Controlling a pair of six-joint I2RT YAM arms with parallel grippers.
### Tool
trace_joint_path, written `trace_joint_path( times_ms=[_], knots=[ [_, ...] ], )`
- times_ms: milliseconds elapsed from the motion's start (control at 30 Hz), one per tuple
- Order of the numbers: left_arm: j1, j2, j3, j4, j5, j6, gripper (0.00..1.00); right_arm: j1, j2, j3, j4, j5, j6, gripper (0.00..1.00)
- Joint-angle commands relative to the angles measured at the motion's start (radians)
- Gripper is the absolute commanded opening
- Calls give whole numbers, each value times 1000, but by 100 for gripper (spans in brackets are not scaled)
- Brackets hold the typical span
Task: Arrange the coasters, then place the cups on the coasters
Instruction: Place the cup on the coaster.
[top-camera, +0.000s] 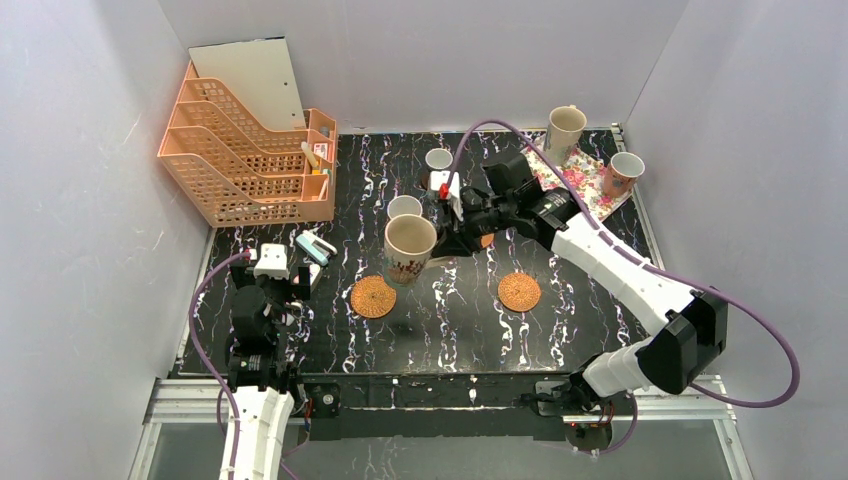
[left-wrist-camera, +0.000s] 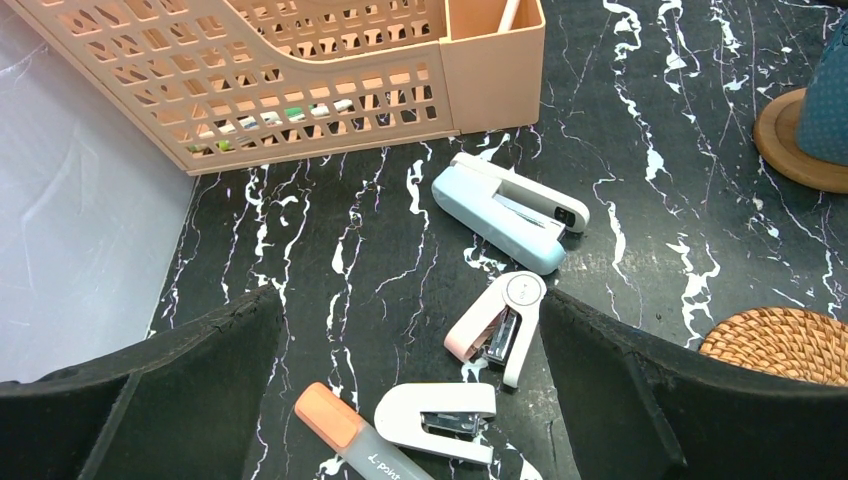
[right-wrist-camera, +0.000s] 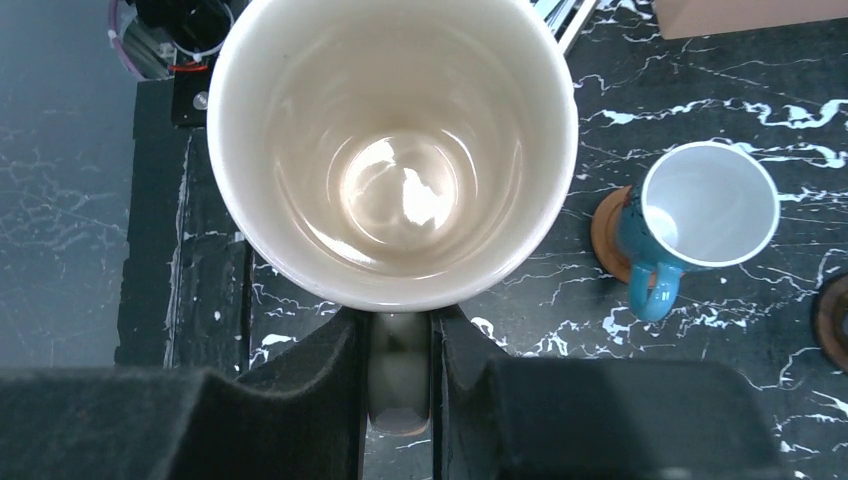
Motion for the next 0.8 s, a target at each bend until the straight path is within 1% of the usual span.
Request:
trace_joint_path(
  times_ms=[0, 133, 267, 400, 633, 700, 767],
  knots=[
    [8, -11, -5, 6, -11, 0, 98, 31, -21, 0, 145, -52, -21, 1],
    [8, -4, -8, 13, -13, 0, 98, 83, 15, -3, 144, -4, -42, 1],
    [7, 3, -6, 16, -19, 0, 98, 139, 57, 2, 137, 80, -76, 1],
    [7, -11, -12, 16, -35, 1, 98, 159, 82, 8, 141, 89, -71, 1],
    [8, -15, -18, 20, -26, 5, 98, 199, 50, -21, 250, 173, -29, 1],
    [7, -9, -21, 24, -22, 6, 98, 220, 58, -14, 276, 216, -20, 1],
    [7, 8, -20, 32, -29, 6, 98, 229, 72, -6, 293, 226, -7, 1]
  ],
)
